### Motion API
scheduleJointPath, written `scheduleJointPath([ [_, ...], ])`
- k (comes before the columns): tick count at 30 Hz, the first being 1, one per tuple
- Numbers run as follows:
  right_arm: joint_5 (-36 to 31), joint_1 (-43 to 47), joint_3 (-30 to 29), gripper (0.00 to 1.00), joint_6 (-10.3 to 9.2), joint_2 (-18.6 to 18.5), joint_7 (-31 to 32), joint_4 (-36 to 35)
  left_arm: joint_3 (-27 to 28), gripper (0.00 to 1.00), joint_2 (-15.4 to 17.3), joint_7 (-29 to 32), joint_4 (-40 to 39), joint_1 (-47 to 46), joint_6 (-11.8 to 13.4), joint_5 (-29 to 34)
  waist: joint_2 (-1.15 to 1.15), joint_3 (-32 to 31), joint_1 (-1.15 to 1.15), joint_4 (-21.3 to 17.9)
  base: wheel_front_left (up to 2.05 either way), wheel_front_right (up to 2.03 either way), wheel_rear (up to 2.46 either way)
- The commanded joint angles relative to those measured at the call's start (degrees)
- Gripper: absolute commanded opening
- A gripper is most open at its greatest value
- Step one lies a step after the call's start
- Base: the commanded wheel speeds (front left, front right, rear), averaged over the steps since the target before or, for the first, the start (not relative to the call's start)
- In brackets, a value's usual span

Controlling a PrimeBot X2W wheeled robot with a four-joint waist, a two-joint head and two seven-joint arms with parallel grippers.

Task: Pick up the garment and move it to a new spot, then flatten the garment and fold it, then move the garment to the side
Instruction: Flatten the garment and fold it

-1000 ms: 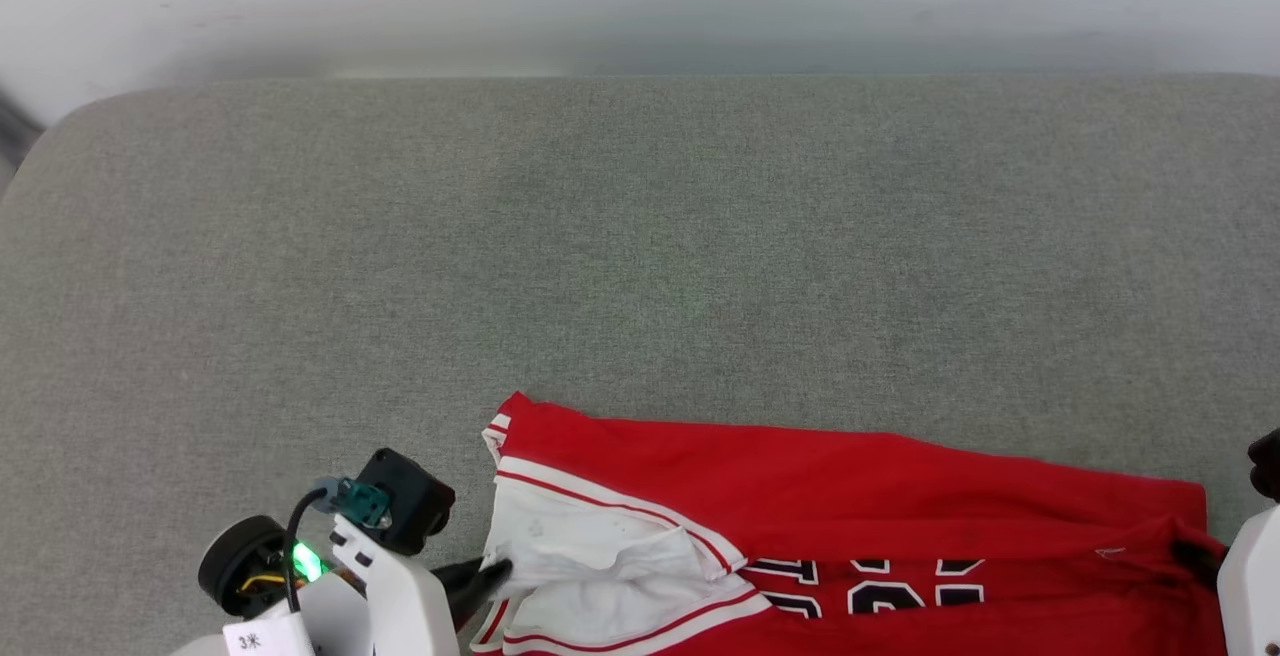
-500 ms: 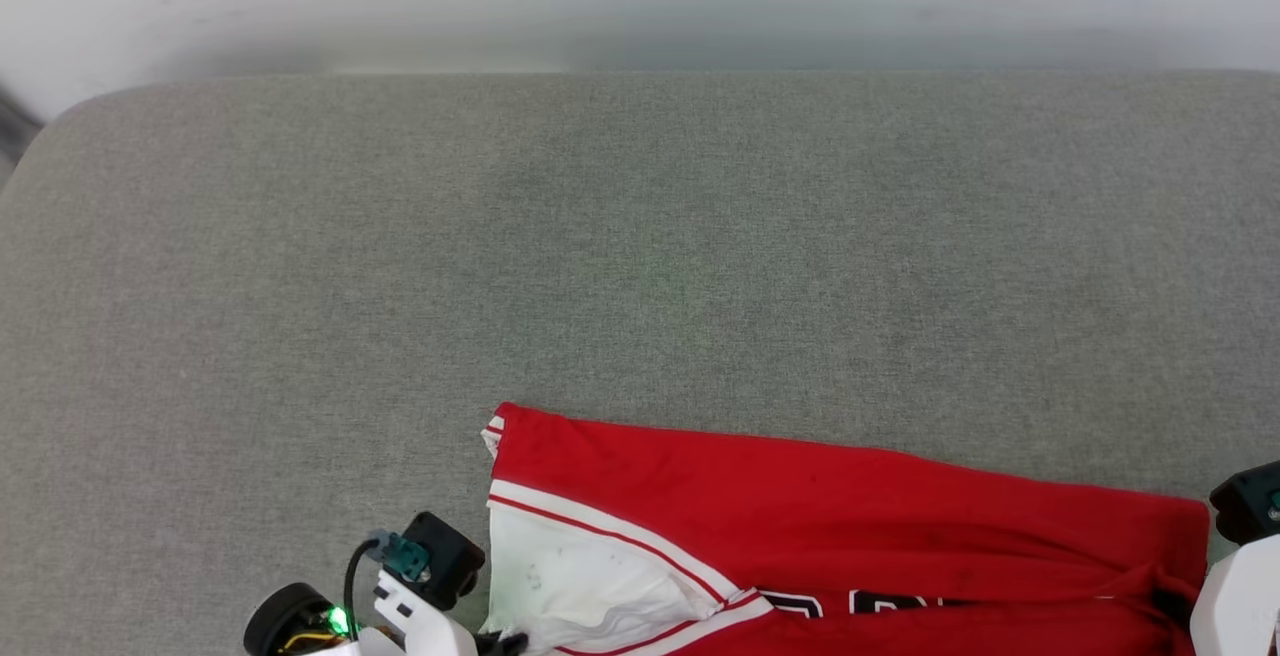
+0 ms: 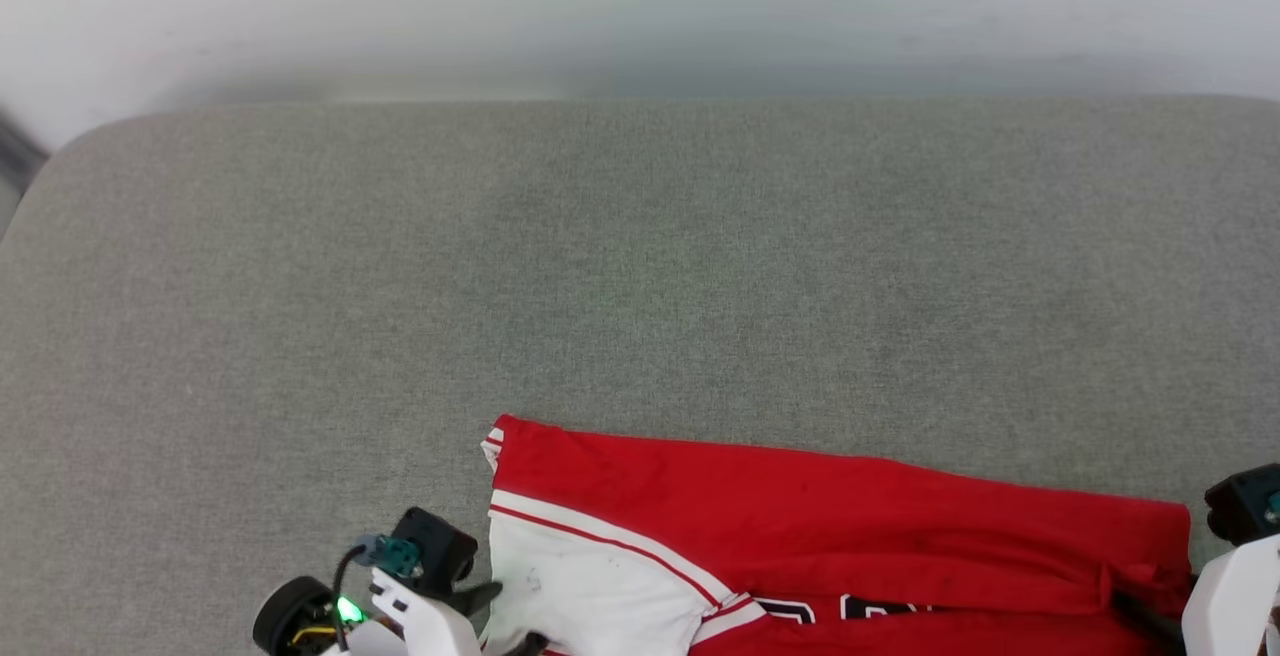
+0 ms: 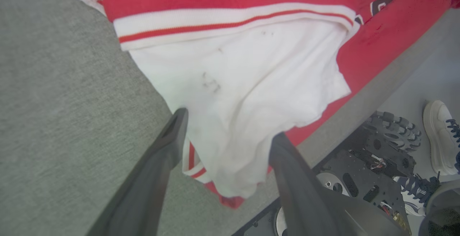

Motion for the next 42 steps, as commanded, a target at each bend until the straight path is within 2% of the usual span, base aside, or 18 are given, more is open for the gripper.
scheduleJointPath([
  [1, 0.8, 0.2, -0.8, 1.00, -0.02, 0.2, -0.3, -0.7, 1.0, 1.00, -0.5, -1.9, -0.3, 0.2, 0.3, 0.2, 0.00, -1.2, 0.00, -0.3, 0.00, 0.00, 0.00],
  [7, 1.8, 1.0, -6.7, 1.00, -0.02, 1.9, -2.4, -5.5, 6.7, 1.00, -1.5, -12.6, -2.0, 0.3, 3.4, 1.3, 0.00, -3.6, 0.00, -0.5, 0.00, 0.00, 0.00],
  [10, 1.1, 1.5, -10.8, 1.00, -0.02, 4.4, -4.8, -8.5, 9.6, 1.00, -2.8, -19.4, -2.5, 0.7, 5.4, 2.3, 0.00, -4.2, 0.00, -0.5, 0.00, 0.00, 0.00],
  [15, -3.8, 2.2, -15.8, 1.00, -0.02, 9.7, -12.0, -12.8, 14.3, 1.00, -5.2, -31.8, -1.1, 2.5, 10.3, 6.0, 0.00, -4.9, 0.00, -0.6, 0.00, 0.00, 0.00],
  [18, -7.0, 2.8, -18.5, 1.00, -0.02, 13.2, -17.4, -14.4, 17.6, 1.00, -7.5, -34.9, -1.1, 4.3, 12.6, 8.1, 0.00, -5.3, 0.00, -0.6, 0.00, 0.00, 0.00],
  [21, -10.2, 3.9, -20.5, 1.00, -0.02, 16.8, -23.0, -15.8, 22.0, 1.00, -11.3, -35.4, -3.3, 6.1, 13.4, 12.9, 0.00, -5.3, 0.00, -0.4, 0.00, 0.00, 0.00],
  [23, -12.1, 4.9, -20.9, 1.00, -0.02, 18.9, -26.3, -16.7, 24.9, 1.00, -14.3, -35.4, -4.7, 8.6, 13.1, 16.7, 0.00, -5.2, 0.00, -0.4, 0.00, 0.00, 0.00],
  [26, -14.0, 6.5, -21.2, 1.00, -0.02, 22.0, -28.8, -16.3, 29.0, 1.00, -18.4, -35.4, -5.8, 11.4, 11.2, 21.6, 0.00, -5.2, 0.00, -0.4, 0.00, 0.00, 0.00],
  [27, -14.0, 6.5, -21.2, 1.00, -0.02, 22.0, -28.8, -16.3, 29.0, 1.00, -18.4, -35.4, -5.8, 11.4, 11.2, 21.6, 0.00, -5.2, 0.00, -0.4, 0.00, 0.00, 0.00],
  [28, -15.4, 7.3, -22.0, 1.00, -0.02, 23.6, -29.4, -15.3, 30.4, 1.00, -20.2, -35.4, -5.5, 13.1, 9.0, 24.8, 0.00, -5.1, 0.00, -0.4, 0.00, 0.00, 0.00],
  [29, -15.7, 7.7, -22.6, 1.00, -0.02, 24.7, -29.3, -14.6, 30.9, 1.00, -21.0, -35.4, -5.1, 13.8, 7.9, 26.2, 0.00, -5.1, 0.00, -0.4, 0.00, 0.00, 0.00],
  [31, -15.9, 8.2, -23.1, 1.00, -0.01, 25.7, -28.9, -13.9, 31.3, 1.00, -21.9, -35.3, -4.7, 14.4, 6.9, 27.3, 0.00, -5.0, 0.00, -0.4, 0.00, 0.00, 0.00],
  [34, -17.0, 9.3, -25.3, 1.00, -0.02, 27.8, -26.3, -11.8, 33.0, 1.00, -24.0, -35.3, -3.8, 14.8, 4.1, 30.0, 0.00, -4.6, 0.00, -0.4, 0.00, 0.00, 0.00],
  [42, -18.5, 9.0, -31.9, 1.00, -0.01, 32.1, -13.6, -6.2, 37.7, 1.00, -27.6, -35.3, -2.2, 13.4, -1.7, 34.1, 0.00, -2.7, 0.00, -0.6, 0.00, 0.00, 0.00],
])
